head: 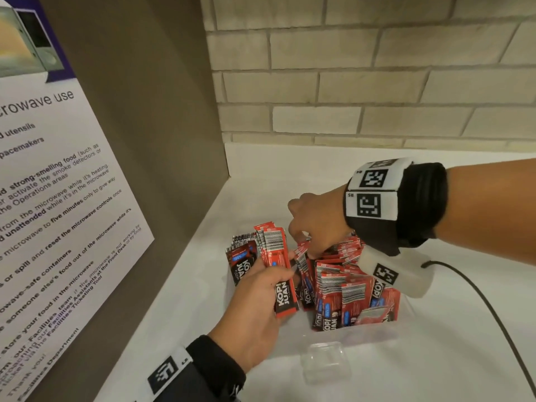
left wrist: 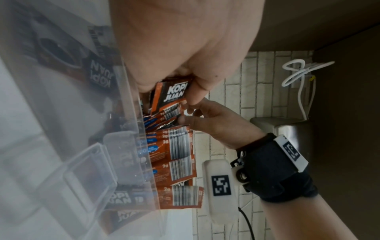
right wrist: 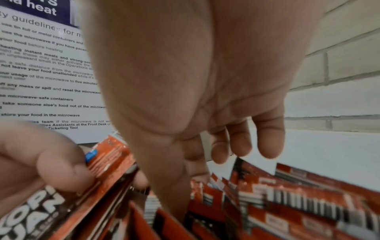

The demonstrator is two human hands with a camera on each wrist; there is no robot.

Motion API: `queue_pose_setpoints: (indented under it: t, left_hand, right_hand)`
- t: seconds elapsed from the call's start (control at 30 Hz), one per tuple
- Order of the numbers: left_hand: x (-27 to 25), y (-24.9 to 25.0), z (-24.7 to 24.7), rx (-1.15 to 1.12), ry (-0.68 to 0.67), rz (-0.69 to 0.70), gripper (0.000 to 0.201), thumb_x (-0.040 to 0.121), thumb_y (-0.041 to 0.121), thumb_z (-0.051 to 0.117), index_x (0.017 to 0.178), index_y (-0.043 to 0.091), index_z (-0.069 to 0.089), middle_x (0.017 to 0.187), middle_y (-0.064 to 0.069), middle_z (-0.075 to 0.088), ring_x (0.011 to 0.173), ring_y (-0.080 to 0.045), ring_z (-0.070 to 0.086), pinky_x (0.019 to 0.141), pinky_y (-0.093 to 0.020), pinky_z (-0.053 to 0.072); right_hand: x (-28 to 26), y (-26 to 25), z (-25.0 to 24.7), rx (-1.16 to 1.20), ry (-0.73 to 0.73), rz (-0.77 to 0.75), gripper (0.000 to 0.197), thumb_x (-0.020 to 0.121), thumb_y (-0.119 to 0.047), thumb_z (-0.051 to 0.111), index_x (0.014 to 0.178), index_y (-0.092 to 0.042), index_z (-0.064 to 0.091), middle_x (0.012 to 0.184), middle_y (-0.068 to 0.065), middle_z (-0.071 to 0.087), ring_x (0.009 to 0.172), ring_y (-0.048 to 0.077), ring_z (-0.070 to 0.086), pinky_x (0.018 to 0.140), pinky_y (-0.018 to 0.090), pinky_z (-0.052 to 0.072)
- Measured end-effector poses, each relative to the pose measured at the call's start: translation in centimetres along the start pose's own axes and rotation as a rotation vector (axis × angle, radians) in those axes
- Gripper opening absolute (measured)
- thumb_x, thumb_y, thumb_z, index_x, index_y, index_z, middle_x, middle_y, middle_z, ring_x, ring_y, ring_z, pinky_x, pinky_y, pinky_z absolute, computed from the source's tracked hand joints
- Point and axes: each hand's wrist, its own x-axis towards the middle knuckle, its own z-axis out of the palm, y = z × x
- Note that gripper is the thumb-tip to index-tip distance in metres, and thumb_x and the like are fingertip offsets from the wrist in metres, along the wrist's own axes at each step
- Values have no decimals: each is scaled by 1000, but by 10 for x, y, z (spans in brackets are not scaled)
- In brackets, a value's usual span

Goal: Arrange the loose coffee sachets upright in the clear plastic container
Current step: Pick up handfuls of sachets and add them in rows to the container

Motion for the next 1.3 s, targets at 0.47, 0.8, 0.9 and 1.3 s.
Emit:
queue_pose_setpoints:
  t: [0.47,0.8,0.9,1.3]
  left_hand:
    - [2,0,17,-174,-55,-8,27,89,1,48,109,12,61,80,-8,71,70,-21,68,69,-38,54]
    - [16,-2,33,-264,-72,26,33,88,4,48,119,9,60,91,-8,72,77,-19,67,69,-33,50]
    - [17,-4,29,-254,-76,1,30,89,5,47,116,9,61,85,-7,72,76,-21,66,70,-35,50]
    - [13,1,27,-106,-19,-13,30,89,5,49,115,13,62,91,-8,71,76,-21,68,61,-32,52]
  right_hand:
    - [-5,7,10,268,108,-153,24,90,-25,57,113,-17,60,65,-11,41,58,2,38,52,14,26]
    - [-13,17,22,178,270,-69,22,89,-13,51,108,-13,61,100,1,53,87,13,50,62,20,33]
    - [-14,18,27,174,262,-35,26,90,-16,53,114,-17,60,102,-1,37,86,10,41,68,21,31]
    - [-18,24,14,270,181,-13,36,90,-26,57,126,-31,55,94,-6,30,92,7,36,82,21,33]
